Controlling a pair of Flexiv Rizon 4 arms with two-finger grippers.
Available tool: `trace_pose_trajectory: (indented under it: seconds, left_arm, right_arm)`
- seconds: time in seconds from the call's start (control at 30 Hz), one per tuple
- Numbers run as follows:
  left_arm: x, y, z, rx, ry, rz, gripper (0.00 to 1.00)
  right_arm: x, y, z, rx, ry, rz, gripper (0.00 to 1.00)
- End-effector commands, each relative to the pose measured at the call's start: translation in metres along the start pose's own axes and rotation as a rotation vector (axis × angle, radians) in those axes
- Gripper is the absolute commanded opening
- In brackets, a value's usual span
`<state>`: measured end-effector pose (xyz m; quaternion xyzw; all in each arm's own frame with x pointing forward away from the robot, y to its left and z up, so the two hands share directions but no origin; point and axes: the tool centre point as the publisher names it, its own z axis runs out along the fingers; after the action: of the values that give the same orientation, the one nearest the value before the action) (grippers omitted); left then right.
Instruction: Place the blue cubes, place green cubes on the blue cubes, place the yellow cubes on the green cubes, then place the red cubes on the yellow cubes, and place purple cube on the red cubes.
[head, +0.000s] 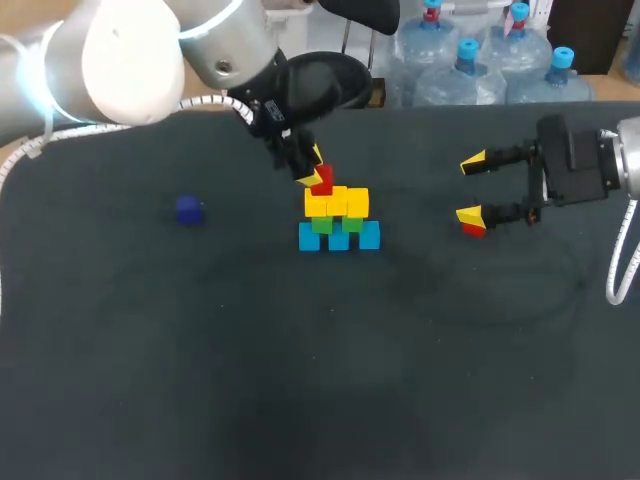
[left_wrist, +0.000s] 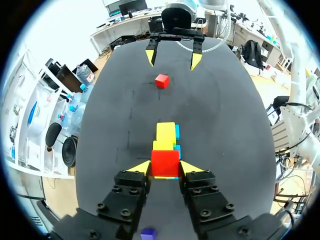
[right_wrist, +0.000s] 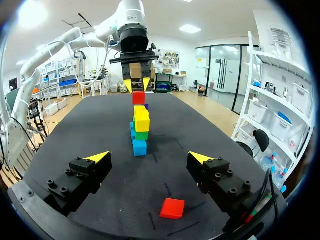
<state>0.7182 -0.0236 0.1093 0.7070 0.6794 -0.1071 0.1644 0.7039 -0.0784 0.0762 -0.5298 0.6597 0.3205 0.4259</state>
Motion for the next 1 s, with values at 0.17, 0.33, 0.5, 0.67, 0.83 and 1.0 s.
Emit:
trace_pose_trajectory:
  seconds: [0.17, 0.33, 0.5, 0.67, 0.83, 1.0]
  left_arm:
    - [-0.0012, 0.0008, 0.0057, 0.006, -0.002, 0.001, 0.00]
    - [-0.0024, 0.0017, 0.0063, 0.009, -0.001, 0.003, 0.00]
    - [-0.0024, 0.0028, 0.0075, 0.011, 0.002, 0.003, 0.00]
    - [-0.0017, 0.0042, 0.0087, 0.013, 0.003, 0.002, 0.00]
    - [-0.0016, 0.0049, 0.0100, 0.018, 0.004, -0.001, 0.00]
    - [-0.0016, 0.0050, 0.0101, 0.018, 0.004, -0.002, 0.00]
  right_arm:
    - [0.0005, -0.0002, 0.0008, 0.001, -0.002, -0.001, 1.00]
    - [0.0005, -0.0002, 0.0008, 0.001, -0.002, -0.001, 1.00]
    - [0.0005, -0.0002, 0.0008, 0.001, -0.002, -0.001, 1.00]
    - [0.0005, -0.0002, 0.0008, 0.001, -0.002, -0.001, 1.00]
    - [0.0005, -0.0002, 0.0008, 0.001, -0.002, -0.001, 1.00]
    - [0.0005, -0.0002, 0.0008, 0.001, -0.002, -0.001, 1.00]
